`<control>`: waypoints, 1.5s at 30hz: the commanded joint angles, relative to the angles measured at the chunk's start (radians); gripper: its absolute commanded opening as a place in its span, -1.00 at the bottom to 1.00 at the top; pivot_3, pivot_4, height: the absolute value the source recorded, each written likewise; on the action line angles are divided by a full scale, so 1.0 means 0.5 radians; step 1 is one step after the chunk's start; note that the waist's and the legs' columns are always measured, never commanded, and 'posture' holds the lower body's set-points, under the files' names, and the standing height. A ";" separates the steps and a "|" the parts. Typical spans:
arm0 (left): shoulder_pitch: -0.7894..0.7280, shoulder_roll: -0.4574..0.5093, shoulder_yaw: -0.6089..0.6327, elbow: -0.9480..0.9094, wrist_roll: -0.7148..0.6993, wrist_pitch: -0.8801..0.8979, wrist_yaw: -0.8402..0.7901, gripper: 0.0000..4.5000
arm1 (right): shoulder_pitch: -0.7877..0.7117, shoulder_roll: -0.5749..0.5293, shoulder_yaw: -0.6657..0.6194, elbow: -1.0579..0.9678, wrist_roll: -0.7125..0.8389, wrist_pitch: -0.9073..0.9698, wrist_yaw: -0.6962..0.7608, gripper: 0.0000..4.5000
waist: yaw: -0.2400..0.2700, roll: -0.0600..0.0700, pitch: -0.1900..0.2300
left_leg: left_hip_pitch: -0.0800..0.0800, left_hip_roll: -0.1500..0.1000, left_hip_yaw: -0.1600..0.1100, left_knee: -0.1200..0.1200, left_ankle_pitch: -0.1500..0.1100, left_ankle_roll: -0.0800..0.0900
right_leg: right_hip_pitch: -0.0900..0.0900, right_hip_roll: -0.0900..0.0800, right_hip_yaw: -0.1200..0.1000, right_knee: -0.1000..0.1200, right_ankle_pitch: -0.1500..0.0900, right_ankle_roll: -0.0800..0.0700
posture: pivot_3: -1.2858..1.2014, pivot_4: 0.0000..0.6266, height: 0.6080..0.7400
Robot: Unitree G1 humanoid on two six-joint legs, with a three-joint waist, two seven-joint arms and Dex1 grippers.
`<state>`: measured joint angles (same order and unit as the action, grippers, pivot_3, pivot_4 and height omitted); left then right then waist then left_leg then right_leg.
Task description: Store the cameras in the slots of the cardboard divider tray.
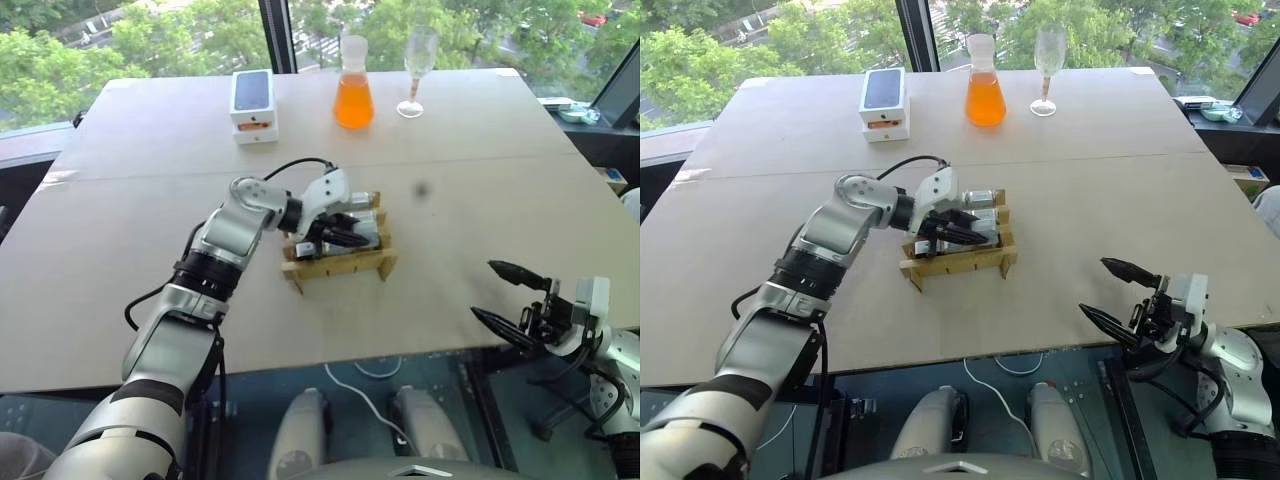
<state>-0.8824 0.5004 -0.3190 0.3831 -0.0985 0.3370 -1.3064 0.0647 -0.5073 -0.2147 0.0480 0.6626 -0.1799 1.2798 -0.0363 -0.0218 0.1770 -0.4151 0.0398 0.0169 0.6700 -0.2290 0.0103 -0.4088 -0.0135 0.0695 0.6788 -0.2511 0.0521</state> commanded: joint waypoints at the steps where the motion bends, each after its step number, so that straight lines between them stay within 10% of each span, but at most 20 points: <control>1: 0.007 -0.009 -0.026 -0.010 0.028 -0.007 -0.015 -0.63 | -0.014 -0.009 -0.072 -0.007 0.002 -0.046 0.008 1.00 | 0.000 0.000 0.000 | 0.000 0.000 0.000 0.000 0.000 0.000 | 0.000 0.000 0.000 0.000 0.000 0.000 | 0.03 -0.52 1.00; 16: 0.005 -0.045 -0.057 0.124 0.080 -0.029 -0.004 -0.63 | -0.032 -0.007 -0.095 0.032 0.002 -0.068 0.019 1.00 | 0.001 0.000 0.000 | 0.001 0.000 0.000 0.000 0.000 0.000 | 0.001 0.000 0.000 0.000 0.000 0.001 | 0.03 -0.52 1.00; 24: -0.005 -0.087 0.087 0.011 -0.094 0.127 -0.006 0.96 | -0.038 -0.017 -0.099 0.061 -0.013 -0.081 0.059 1.00 | 0.003 0.001 -0.001 | 0.001 0.000 0.000 0.001 0.000 0.000 | 0.001 0.000 0.000 0.000 -0.001 0.003 | 0.03 -0.52 1.00; 38: 0.808 0.171 0.904 -1.116 -0.723 0.531 0.362 0.99 | -0.099 -0.020 -0.105 0.169 -0.060 -0.083 0.077 1.00 | -0.004 0.002 0.000 | -0.001 0.002 0.001 -0.004 0.000 0.000 | -0.003 -0.001 0.001 0.000 0.001 -0.003 | 0.03 -0.52 1.00; 45: 1.664 0.199 1.191 -1.332 -0.547 0.111 0.641 0.99 | -0.243 -0.048 -0.022 0.361 -0.305 -0.078 -0.049 1.00 | -0.008 0.002 0.000 | 0.003 0.001 0.006 -0.002 0.000 0.000 | 0.000 -0.006 0.003 -0.001 0.000 -0.005 | 0.03 -0.52 1.00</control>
<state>-0.0897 0.5979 0.2443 -0.2202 -0.3809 0.4592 -1.0023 -0.0335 -0.5192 -0.2236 0.2255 0.5275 -0.2063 1.2754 -0.0401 -0.0210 0.1768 -0.4134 0.0404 0.0200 0.6690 -0.2291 0.0101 -0.4092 -0.0170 0.0714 0.6782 -0.2512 0.0490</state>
